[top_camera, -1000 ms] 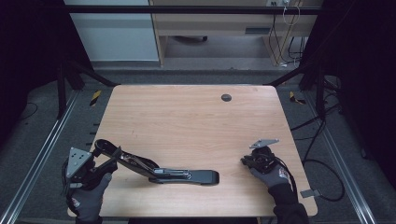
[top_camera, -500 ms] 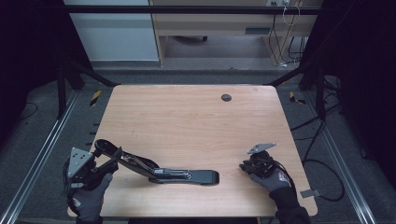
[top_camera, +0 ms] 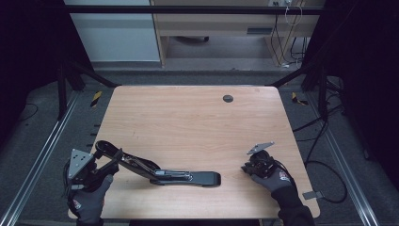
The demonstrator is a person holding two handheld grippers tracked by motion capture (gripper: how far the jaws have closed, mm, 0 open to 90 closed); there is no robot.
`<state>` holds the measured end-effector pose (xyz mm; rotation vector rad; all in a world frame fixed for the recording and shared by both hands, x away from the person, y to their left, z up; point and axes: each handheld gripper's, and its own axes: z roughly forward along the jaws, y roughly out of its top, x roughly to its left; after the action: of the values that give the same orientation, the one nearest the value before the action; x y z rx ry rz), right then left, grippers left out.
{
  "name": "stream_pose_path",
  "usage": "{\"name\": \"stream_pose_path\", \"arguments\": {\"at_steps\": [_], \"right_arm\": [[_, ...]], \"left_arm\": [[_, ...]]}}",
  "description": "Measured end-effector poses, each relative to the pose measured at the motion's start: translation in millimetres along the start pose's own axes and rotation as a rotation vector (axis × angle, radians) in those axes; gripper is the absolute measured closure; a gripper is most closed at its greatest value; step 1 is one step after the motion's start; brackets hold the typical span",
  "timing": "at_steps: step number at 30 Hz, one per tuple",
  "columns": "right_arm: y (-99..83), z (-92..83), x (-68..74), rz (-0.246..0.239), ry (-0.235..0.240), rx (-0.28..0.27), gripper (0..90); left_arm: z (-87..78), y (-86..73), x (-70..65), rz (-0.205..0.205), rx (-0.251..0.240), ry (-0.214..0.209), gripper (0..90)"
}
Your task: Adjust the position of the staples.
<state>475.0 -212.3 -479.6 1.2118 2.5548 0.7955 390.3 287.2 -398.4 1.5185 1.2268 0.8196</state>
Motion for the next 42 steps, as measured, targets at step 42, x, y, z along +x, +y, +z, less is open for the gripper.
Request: {"name": "stream_pose_path", "arguments": {"at_steps": [42], "right_arm": [[24.3, -28.7, 13.5, -0.166, 0.133, -0.133, 78.5]], "left_arm": [[0.7, -1.2, 0.4, -0.001, 0.006, -0.005, 38.2]]}}
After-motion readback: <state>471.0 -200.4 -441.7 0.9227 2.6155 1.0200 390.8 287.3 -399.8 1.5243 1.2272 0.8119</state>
